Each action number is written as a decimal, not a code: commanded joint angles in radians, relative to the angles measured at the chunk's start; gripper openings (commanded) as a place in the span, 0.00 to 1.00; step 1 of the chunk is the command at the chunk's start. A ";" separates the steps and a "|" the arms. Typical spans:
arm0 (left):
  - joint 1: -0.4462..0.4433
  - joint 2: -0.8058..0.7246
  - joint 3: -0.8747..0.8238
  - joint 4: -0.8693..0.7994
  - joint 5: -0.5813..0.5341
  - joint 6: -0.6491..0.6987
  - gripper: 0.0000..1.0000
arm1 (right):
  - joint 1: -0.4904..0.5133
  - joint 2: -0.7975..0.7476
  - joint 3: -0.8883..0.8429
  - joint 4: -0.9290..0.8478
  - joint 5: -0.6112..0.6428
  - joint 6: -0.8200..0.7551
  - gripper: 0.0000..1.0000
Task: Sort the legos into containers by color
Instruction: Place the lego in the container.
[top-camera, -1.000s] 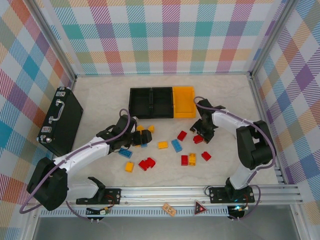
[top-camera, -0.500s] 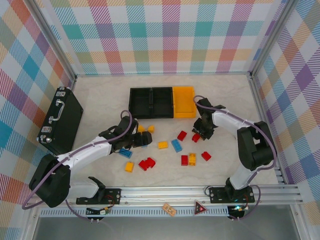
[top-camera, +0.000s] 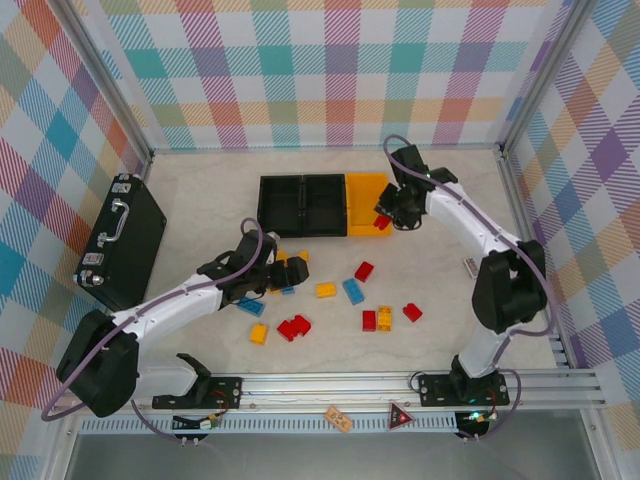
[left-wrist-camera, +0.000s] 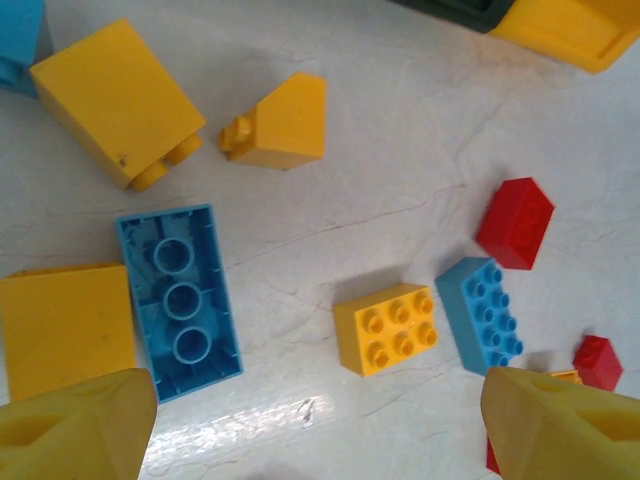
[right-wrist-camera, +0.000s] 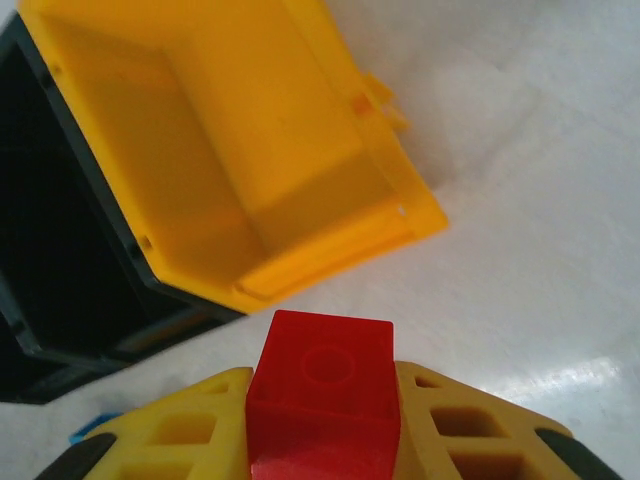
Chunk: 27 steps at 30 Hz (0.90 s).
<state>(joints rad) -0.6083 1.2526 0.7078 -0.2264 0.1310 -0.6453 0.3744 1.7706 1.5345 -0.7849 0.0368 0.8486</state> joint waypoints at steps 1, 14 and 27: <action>-0.011 -0.027 0.011 0.029 0.019 -0.028 0.84 | 0.006 0.100 0.108 -0.070 0.017 -0.043 0.29; -0.018 -0.061 -0.022 0.010 0.001 -0.040 0.84 | 0.024 0.407 0.449 -0.186 0.037 -0.063 0.31; -0.017 -0.042 -0.028 0.013 -0.011 -0.043 0.85 | 0.040 0.486 0.524 -0.228 0.078 -0.071 0.42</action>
<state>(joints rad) -0.6151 1.2091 0.6903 -0.2264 0.1291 -0.6701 0.4061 2.2448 2.0155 -0.9718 0.0956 0.7914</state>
